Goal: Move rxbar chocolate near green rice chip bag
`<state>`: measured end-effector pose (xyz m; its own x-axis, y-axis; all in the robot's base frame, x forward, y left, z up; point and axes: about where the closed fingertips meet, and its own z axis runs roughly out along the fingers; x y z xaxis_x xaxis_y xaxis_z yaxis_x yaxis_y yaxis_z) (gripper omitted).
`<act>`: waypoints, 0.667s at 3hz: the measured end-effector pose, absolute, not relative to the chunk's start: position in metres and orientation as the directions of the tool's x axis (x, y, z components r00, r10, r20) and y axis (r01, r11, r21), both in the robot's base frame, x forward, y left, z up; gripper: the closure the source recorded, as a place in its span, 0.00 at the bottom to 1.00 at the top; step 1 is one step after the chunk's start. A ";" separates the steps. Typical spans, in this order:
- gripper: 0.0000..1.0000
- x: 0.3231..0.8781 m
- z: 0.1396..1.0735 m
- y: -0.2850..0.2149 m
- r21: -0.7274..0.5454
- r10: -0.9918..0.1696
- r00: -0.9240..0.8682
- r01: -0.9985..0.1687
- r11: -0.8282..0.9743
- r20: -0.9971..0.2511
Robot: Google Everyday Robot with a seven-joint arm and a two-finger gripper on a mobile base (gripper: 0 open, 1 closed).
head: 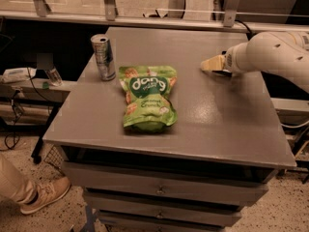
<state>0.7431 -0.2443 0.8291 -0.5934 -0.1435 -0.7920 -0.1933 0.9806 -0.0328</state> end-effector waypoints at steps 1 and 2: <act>0.41 0.747 0.821 -0.240 -0.022 -0.142 -0.605 -0.202 0.979 -0.783; 0.65 0.747 0.823 -0.240 -0.022 -0.142 -0.605 -0.202 0.979 -0.783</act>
Offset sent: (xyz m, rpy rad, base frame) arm 0.0093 0.0117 -0.0106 0.0096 0.0236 0.0291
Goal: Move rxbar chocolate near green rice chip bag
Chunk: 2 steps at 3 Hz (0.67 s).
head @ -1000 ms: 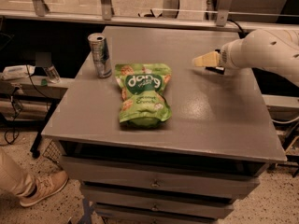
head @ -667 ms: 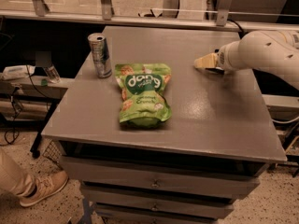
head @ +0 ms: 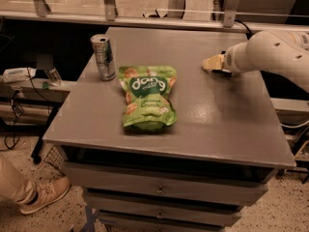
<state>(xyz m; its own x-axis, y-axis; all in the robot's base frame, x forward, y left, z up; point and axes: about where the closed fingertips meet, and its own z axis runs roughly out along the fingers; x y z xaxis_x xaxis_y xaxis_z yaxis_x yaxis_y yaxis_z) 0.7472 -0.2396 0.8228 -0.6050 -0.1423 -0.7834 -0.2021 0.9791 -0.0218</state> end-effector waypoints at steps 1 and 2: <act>0.88 0.747 0.826 -0.240 -0.022 -0.142 -0.605 -0.202 0.979 -0.783; 1.00 0.747 0.829 -0.240 -0.022 -0.142 -0.605 -0.202 0.979 -0.783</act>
Offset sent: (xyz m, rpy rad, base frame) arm 0.0001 0.0214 0.0087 0.0005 -0.0183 0.0828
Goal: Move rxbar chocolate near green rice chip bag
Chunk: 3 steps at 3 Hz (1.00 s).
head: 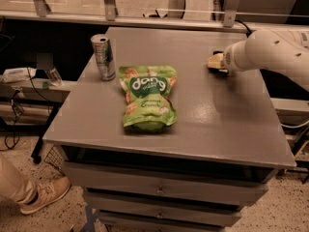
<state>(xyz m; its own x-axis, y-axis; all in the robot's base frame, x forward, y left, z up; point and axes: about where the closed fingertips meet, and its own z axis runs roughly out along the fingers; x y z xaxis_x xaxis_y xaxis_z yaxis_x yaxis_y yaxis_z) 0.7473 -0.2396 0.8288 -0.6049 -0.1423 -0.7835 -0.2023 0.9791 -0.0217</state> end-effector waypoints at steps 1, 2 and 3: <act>1.00 0.747 0.829 -0.240 -0.022 -0.142 -0.605 -0.202 0.979 -0.784; 1.00 0.747 0.829 -0.240 -0.022 -0.142 -0.605 -0.202 0.979 -0.784; 1.00 0.747 0.829 -0.240 -0.022 -0.143 -0.605 -0.203 0.979 -0.784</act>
Offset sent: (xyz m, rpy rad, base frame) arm -0.0408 0.0554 0.0853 -0.0169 -0.1876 0.3580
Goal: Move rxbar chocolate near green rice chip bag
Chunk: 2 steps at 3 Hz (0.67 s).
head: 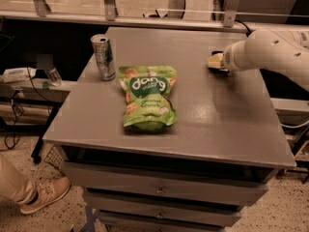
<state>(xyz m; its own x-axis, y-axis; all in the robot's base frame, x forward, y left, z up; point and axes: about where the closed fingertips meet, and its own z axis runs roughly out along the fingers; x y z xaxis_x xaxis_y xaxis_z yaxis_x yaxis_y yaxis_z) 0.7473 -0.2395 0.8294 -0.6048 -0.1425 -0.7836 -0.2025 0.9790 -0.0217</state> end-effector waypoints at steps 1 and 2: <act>1.00 0.747 0.829 -0.240 -0.022 -0.143 -0.605 -0.203 0.979 -0.784; 1.00 0.747 0.829 -0.239 -0.022 -0.143 -0.605 -0.203 0.979 -0.784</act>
Offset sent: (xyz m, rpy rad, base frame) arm -0.0660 0.0446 0.1532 -0.0809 -0.3227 0.4612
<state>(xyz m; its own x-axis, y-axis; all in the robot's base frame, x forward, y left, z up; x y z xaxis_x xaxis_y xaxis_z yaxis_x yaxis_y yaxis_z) 0.7473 -0.2395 0.8294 -0.6047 -0.1426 -0.7836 -0.2027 0.9790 -0.0218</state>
